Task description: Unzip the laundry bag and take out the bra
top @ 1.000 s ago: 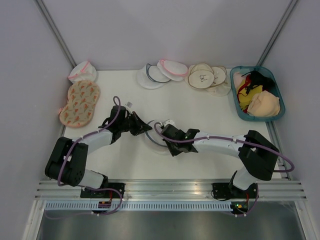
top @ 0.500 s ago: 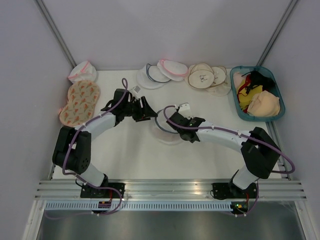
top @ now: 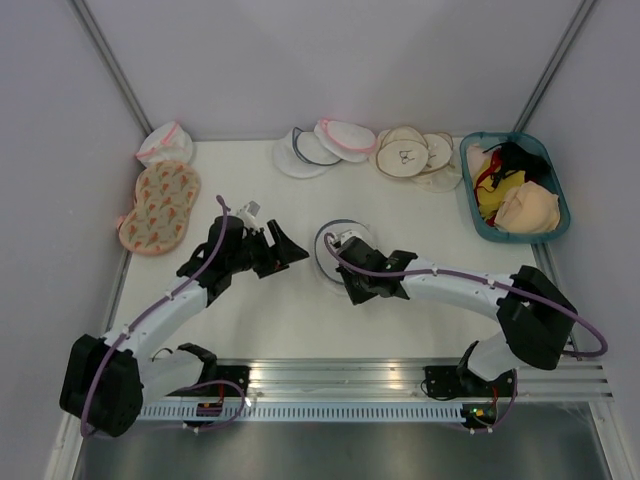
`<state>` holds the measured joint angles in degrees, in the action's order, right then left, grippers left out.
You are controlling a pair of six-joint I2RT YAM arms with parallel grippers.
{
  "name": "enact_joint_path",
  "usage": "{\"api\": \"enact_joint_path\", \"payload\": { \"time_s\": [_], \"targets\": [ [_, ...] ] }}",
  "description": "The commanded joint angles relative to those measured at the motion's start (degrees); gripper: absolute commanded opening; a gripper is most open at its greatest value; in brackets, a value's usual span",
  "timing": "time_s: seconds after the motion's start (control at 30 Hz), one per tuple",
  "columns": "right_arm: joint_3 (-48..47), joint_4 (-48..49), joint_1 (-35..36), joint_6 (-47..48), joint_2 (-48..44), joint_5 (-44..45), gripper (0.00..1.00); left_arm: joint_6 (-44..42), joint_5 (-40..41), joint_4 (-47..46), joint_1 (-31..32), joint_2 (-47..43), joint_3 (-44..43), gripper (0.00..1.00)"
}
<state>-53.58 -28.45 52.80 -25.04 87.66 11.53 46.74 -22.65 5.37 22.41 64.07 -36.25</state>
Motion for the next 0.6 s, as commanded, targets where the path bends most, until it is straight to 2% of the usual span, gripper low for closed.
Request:
{"api": "enact_joint_path", "payload": {
  "time_s": [0.0,0.07,0.17,0.4,0.47,0.57],
  "targets": [
    [0.85,14.44,0.9,2.54,-5.3,-24.95,0.01,9.85,-0.81,-4.91,1.4,-4.04,4.59,0.85],
    [0.41,17.36,1.08,2.1,-6.01,-29.35,0.0,12.31,-0.64,-7.82,2.98,-4.48,5.57,0.85],
    [-0.82,17.64,0.99,2.19,-4.87,-29.64,0.0,13.98,-1.42,-11.33,4.47,-3.08,5.58,0.86],
    [-0.56,19.13,1.17,1.57,-1.96,-29.72,0.0,18.12,-2.49,-22.84,9.57,6.67,3.91,0.86],
    [-0.03,19.22,1.17,1.48,-2.05,-29.55,0.0,18.04,-2.22,-25.82,11.32,10.01,2.6,0.86],
    [-0.03,18.34,1.17,2.01,-2.49,-28.85,0.0,15.32,-3.97,-25.41,12.92,14.75,-0.91,0.84]
  ]
}}
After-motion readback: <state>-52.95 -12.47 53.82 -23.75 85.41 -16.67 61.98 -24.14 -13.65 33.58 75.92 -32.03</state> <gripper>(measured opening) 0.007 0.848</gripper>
